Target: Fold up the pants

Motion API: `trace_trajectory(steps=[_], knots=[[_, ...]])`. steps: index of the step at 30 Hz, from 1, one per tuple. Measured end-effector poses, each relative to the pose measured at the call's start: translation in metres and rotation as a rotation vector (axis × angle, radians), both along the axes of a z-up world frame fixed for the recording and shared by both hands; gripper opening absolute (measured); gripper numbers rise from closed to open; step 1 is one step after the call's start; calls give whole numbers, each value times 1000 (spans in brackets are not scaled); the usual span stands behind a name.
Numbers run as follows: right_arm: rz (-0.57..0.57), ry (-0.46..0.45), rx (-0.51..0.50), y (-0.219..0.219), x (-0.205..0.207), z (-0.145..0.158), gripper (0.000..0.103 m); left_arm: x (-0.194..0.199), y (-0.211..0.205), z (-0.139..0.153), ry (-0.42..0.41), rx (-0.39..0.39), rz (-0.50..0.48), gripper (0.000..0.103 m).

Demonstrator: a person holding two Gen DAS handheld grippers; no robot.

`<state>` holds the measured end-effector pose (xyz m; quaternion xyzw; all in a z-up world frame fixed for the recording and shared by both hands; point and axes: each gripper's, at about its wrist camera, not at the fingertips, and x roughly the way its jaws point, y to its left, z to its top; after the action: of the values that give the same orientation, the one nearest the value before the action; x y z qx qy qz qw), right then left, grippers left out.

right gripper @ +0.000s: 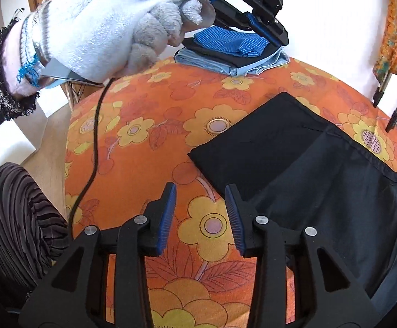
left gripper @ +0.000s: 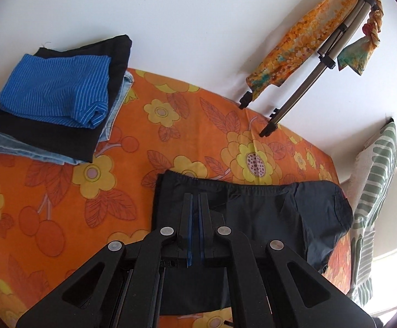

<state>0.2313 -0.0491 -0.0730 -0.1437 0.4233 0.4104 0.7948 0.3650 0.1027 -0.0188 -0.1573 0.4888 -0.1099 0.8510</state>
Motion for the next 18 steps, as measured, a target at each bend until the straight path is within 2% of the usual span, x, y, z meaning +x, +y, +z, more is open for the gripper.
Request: trace_trajectory(steps=[3, 7, 8, 15, 16, 18], knots=[[48, 12, -71, 22, 8, -16, 38, -14, 13, -16, 24, 90, -26, 2], [82, 32, -137, 44, 21, -30, 39, -28, 30, -31, 59, 142, -36, 3], [89, 31, -151, 49, 23, -33, 39, -31, 33, -35, 66, 153, -41, 6], [139, -19, -233, 75, 27, -40, 38, -43, 44, -51, 105, 121, -87, 9], [139, -29, -247, 76, 28, -39, 32, -43, 46, -51, 108, 105, -85, 9], [144, -54, -279, 78, 28, -39, 25, -43, 49, -52, 114, 67, -78, 9]])
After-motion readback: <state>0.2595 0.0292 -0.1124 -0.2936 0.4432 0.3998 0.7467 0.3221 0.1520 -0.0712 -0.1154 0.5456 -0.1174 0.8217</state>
